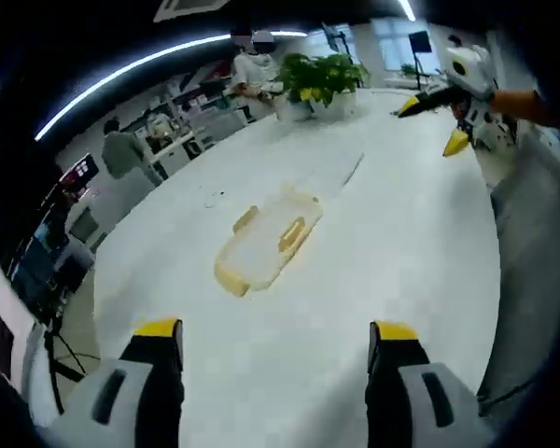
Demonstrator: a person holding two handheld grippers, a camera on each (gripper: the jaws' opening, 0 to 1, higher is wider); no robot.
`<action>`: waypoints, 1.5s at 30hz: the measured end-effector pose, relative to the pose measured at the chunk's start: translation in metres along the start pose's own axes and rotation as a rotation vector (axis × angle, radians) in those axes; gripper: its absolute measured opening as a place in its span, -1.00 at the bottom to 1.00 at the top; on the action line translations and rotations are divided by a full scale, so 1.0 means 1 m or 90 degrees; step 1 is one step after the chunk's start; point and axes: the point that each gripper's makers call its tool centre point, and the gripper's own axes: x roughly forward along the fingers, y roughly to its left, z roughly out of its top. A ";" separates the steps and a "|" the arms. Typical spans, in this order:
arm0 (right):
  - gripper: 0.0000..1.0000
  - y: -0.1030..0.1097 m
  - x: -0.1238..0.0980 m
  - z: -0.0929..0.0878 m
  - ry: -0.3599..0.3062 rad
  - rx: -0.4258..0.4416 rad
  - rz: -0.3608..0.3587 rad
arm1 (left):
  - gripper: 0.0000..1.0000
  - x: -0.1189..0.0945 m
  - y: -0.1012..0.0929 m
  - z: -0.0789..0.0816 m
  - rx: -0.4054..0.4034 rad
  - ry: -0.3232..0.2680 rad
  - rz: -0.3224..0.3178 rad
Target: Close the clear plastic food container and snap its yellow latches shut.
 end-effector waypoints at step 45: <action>-0.04 -0.049 0.195 -0.031 0.270 -0.164 0.368 | -0.25 0.133 0.041 -0.006 0.246 0.221 -0.361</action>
